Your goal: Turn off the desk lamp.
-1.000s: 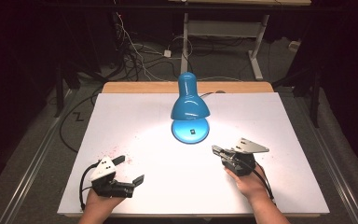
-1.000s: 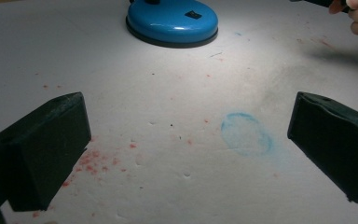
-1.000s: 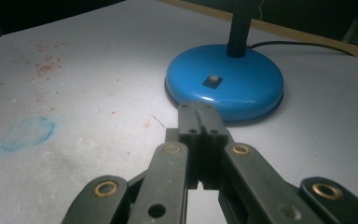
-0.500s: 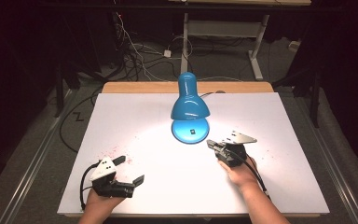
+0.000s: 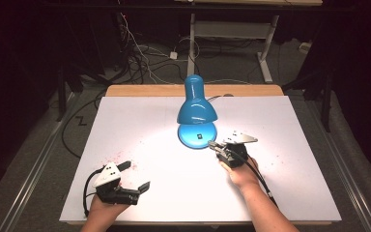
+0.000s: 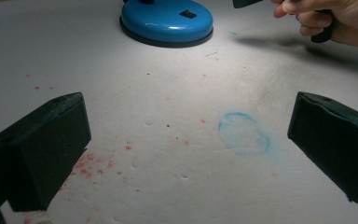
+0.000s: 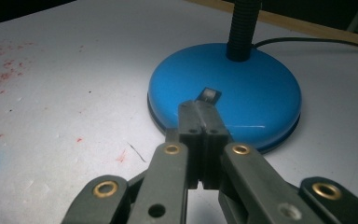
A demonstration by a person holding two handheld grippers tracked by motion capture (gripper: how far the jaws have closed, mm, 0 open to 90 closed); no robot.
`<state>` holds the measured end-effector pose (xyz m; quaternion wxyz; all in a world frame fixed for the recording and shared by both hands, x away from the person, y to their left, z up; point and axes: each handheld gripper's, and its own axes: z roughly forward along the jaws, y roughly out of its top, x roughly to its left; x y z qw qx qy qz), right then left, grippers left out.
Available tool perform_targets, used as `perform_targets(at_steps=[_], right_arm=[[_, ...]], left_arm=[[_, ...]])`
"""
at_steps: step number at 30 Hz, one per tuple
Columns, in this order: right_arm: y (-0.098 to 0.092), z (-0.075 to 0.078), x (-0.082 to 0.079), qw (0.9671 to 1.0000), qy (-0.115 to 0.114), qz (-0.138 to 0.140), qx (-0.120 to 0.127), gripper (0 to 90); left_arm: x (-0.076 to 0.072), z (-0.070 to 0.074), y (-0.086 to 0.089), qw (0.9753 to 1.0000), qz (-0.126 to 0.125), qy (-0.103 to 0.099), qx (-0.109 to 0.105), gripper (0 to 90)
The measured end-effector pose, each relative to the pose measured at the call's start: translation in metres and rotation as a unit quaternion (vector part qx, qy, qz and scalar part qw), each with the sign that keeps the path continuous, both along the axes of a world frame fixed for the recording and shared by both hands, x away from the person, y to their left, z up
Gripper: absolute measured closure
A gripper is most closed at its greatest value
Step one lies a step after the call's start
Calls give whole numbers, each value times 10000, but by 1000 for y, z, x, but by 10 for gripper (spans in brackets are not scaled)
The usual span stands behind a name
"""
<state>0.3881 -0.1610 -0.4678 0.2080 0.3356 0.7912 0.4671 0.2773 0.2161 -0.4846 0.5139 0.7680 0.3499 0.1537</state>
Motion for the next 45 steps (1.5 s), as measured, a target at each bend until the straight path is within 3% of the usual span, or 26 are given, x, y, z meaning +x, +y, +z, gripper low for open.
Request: perform_targets(at_steps=[15,26,45], right_arm=[[12,-3,23,9999,93,-111,6,900],[18,-10,38,9994,199,-192,187,900],[29,-10,50,9993,235,-218,198,900]], left_arm=[[0,-1,0,10000,-51,-27,-18,0],[1,-3,-1,10000,-82,-1,-51,0],[-1,-2,2,9999,-112,-21,-107,0]])
